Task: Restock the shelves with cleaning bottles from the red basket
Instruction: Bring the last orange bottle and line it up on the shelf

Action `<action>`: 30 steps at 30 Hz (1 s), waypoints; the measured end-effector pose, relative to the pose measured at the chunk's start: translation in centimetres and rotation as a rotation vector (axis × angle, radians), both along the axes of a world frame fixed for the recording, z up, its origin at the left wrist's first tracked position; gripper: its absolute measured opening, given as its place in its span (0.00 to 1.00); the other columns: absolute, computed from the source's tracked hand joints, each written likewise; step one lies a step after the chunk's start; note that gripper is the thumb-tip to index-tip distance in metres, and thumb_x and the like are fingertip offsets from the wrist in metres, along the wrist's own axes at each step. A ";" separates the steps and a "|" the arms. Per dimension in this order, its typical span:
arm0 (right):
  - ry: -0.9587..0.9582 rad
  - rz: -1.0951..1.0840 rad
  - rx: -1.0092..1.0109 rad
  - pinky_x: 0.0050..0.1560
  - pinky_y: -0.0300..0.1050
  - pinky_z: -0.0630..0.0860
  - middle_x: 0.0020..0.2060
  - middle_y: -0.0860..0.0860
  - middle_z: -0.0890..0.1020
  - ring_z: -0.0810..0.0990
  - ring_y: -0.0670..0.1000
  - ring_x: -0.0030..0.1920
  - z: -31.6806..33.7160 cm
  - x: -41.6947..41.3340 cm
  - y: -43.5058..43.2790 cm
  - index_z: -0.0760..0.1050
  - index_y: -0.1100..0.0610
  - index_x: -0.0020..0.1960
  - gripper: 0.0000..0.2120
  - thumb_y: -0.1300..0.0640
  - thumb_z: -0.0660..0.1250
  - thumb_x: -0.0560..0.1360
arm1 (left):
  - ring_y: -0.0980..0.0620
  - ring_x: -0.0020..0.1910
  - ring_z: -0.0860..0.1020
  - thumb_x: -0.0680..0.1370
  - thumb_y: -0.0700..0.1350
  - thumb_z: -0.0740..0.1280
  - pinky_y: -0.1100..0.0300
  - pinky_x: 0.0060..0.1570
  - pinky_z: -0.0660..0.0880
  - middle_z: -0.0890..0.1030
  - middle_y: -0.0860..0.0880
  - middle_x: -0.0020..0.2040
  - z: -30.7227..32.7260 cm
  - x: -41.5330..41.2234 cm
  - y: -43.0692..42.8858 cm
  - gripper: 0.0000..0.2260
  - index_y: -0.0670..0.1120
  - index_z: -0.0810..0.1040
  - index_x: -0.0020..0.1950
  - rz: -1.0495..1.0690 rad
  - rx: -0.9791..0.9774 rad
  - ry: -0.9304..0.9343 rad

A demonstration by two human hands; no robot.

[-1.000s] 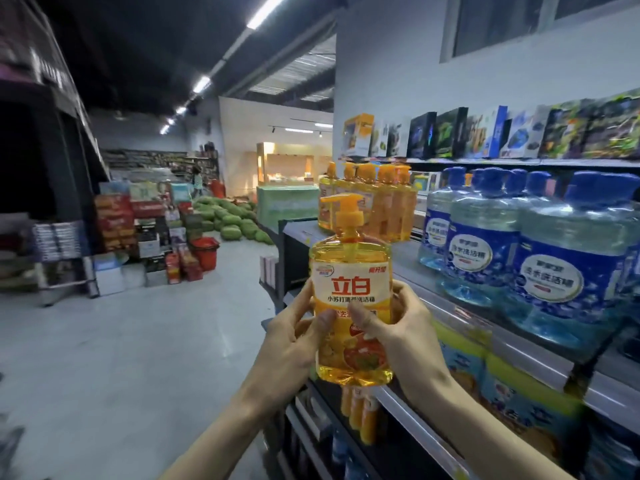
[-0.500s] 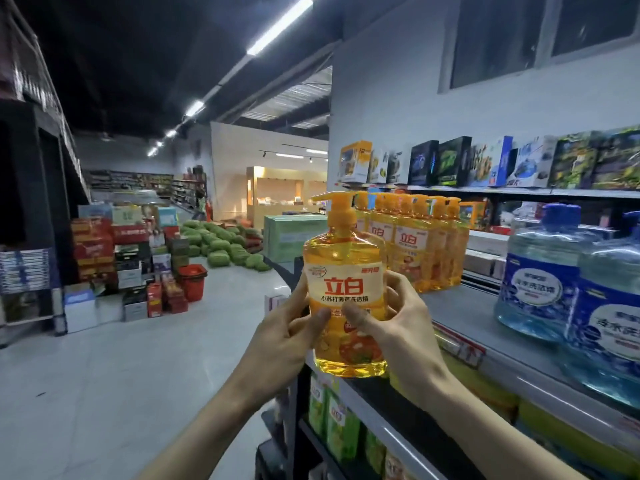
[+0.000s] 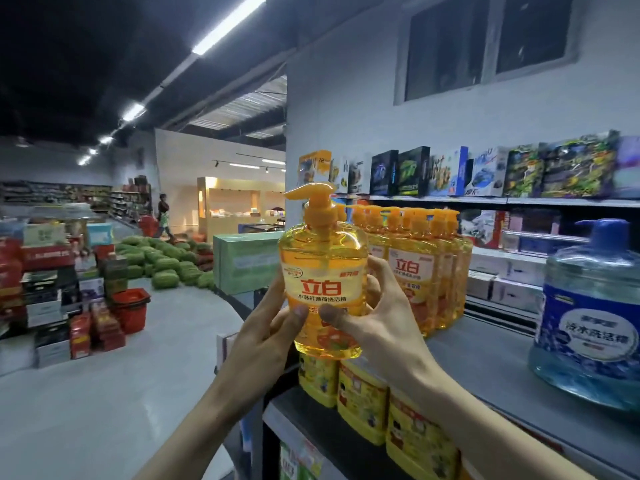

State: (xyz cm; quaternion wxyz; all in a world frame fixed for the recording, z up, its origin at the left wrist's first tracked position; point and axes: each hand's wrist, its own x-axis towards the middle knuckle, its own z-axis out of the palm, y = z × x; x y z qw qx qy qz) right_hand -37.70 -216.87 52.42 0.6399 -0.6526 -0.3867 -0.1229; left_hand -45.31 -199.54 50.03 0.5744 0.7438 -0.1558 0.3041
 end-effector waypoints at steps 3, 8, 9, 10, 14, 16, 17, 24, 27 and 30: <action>-0.004 -0.023 0.040 0.51 0.51 0.87 0.57 0.45 0.86 0.86 0.46 0.58 0.7 3.3 1.7 0.70 0.47 0.72 0.35 0.59 0.83 0.71 | 0.57 0.70 0.79 0.87 0.46 0.60 0.52 0.66 0.80 0.80 0.59 0.70 0.9 4.2 1.5 0.24 0.62 0.64 0.82 0.004 0.009 -0.017; -0.037 -0.124 0.098 0.52 0.47 0.86 0.56 0.42 0.86 0.86 0.43 0.56 1.2 8.0 5.3 0.71 0.47 0.72 0.36 0.58 0.84 0.70 | 0.59 0.71 0.78 0.86 0.47 0.60 0.51 0.71 0.76 0.79 0.59 0.73 2.1 9.8 4.3 0.25 0.60 0.64 0.83 0.011 -0.038 -0.049; -0.034 -0.135 0.107 0.52 0.47 0.86 0.56 0.42 0.86 0.86 0.43 0.56 1.2 8.7 6.0 0.71 0.47 0.71 0.36 0.59 0.84 0.70 | 0.58 0.72 0.77 0.86 0.47 0.60 0.50 0.72 0.75 0.78 0.58 0.73 2.2 10.8 4.9 0.24 0.59 0.64 0.83 0.009 -0.043 -0.057; -0.033 -0.148 0.111 0.52 0.48 0.86 0.56 0.42 0.86 0.86 0.43 0.56 1.1 9.4 6.6 0.71 0.47 0.71 0.35 0.59 0.84 0.70 | 0.57 0.73 0.76 0.87 0.47 0.61 0.49 0.73 0.75 0.78 0.57 0.74 2.2 11.7 5.4 0.23 0.59 0.65 0.83 0.001 -0.041 -0.064; -0.032 -0.211 0.120 0.52 0.50 0.87 0.56 0.43 0.86 0.86 0.43 0.55 0.7 11.9 9.0 0.71 0.46 0.71 0.35 0.59 0.84 0.70 | 0.54 0.74 0.76 0.88 0.47 0.60 0.42 0.74 0.72 0.78 0.57 0.74 1.7 15.3 7.6 0.22 0.60 0.66 0.82 -0.045 -0.064 -0.064; -0.040 -0.262 0.111 0.53 0.50 0.86 0.55 0.41 0.86 0.86 0.42 0.55 0.4 12.7 10.3 0.70 0.45 0.71 0.36 0.58 0.84 0.70 | 0.54 0.73 0.77 0.87 0.46 0.60 0.44 0.73 0.73 0.79 0.58 0.73 1.3 16.9 8.9 0.22 0.60 0.67 0.81 -0.073 -0.073 -0.062; -0.035 -0.282 0.105 0.53 0.50 0.86 0.55 0.41 0.86 0.86 0.41 0.55 0.2 13.2 10.9 0.70 0.45 0.71 0.36 0.58 0.84 0.70 | 0.54 0.73 0.77 0.87 0.46 0.60 0.45 0.73 0.74 0.80 0.58 0.72 1.1 17.6 9.4 0.22 0.61 0.68 0.80 -0.086 -0.082 -0.058; -0.014 -0.452 0.077 0.51 0.48 0.86 0.53 0.37 0.85 0.85 0.39 0.54 -1.1 16.2 14.9 0.70 0.41 0.68 0.35 0.53 0.85 0.68 | 0.58 0.69 0.79 0.85 0.49 0.61 0.60 0.61 0.78 0.82 0.61 0.69 0.6 22.8 13.7 0.19 0.69 0.73 0.72 -0.231 -0.088 0.045; -0.020 -0.546 0.037 0.49 0.43 0.86 0.52 0.39 0.85 0.85 0.38 0.52 -1.5 17.5 15.7 0.69 0.42 0.66 0.34 0.51 0.85 0.68 | 0.59 0.68 0.80 0.85 0.51 0.62 0.65 0.58 0.80 0.82 0.61 0.68 0.5 25.2 14.6 0.20 0.65 0.70 0.76 -0.285 -0.092 0.100; -0.043 -0.653 -0.024 0.52 0.42 0.85 0.52 0.37 0.84 0.84 0.37 0.52 -2.0 18.5 16.3 0.68 0.40 0.66 0.33 0.48 0.84 0.69 | 0.59 0.66 0.81 0.86 0.52 0.62 0.55 0.64 0.79 0.83 0.63 0.66 0.1 27.2 15.4 0.18 0.71 0.70 0.72 -0.335 -0.080 0.160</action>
